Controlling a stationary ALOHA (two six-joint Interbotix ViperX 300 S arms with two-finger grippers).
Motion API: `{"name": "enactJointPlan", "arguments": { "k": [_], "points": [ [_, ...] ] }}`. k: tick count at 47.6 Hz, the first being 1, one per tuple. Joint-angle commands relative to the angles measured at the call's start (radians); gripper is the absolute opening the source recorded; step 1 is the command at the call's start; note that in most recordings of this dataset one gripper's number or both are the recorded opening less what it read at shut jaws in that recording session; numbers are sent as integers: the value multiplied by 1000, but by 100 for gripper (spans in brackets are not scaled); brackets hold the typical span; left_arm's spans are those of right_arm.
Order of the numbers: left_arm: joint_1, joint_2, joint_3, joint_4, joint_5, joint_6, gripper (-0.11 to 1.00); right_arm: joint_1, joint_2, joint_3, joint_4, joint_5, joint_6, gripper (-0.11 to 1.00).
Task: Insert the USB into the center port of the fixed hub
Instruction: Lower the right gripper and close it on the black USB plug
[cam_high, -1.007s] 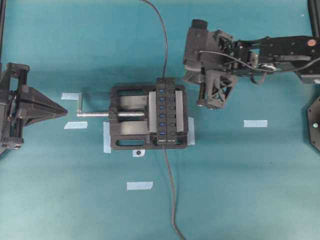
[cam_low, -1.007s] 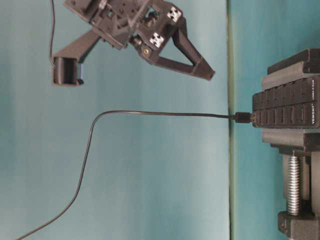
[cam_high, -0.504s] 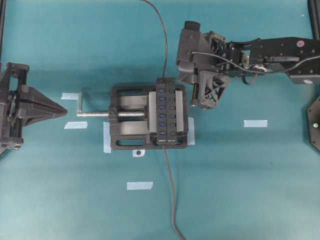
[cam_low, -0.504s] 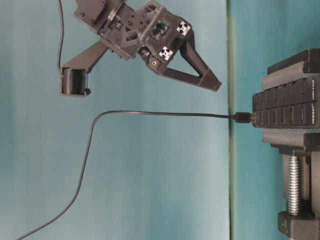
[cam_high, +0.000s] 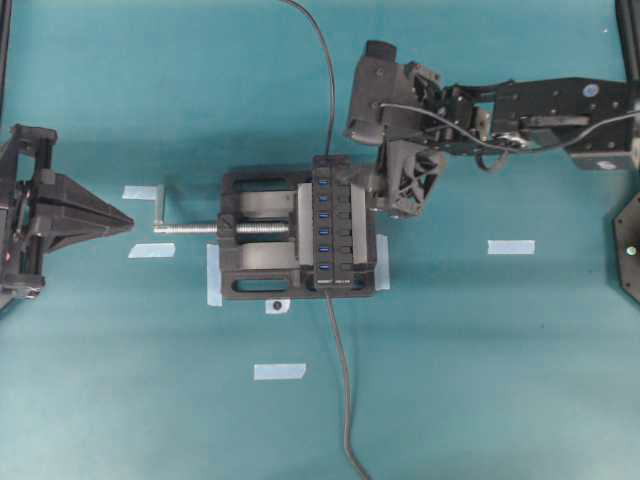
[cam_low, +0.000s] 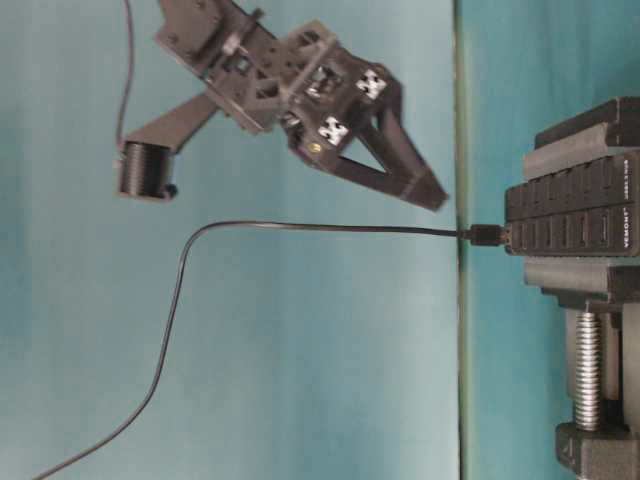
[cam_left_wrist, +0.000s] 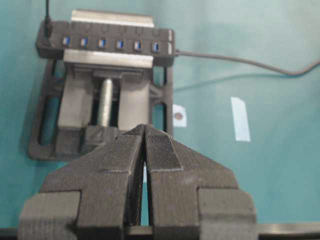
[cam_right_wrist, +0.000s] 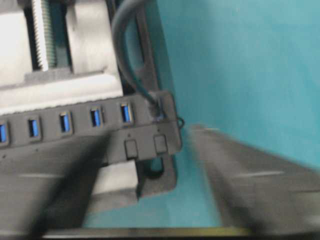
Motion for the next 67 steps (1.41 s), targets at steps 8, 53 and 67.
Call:
{"name": "enactJointPlan", "arguments": {
  "k": [8, 53, 67],
  "points": [
    [0, 0, -18, 2, -5, -2, 2, 5, 6, -17, 0, -20, -8, 79],
    [-2, -11, -8, 2, -5, -8, 2, -6, 94, -55, 0, -94, -8, 78],
    [0, -25, 0, 2, -5, -9, 2, -6, 98, -55, 0, -94, -8, 75]
  ]
}}
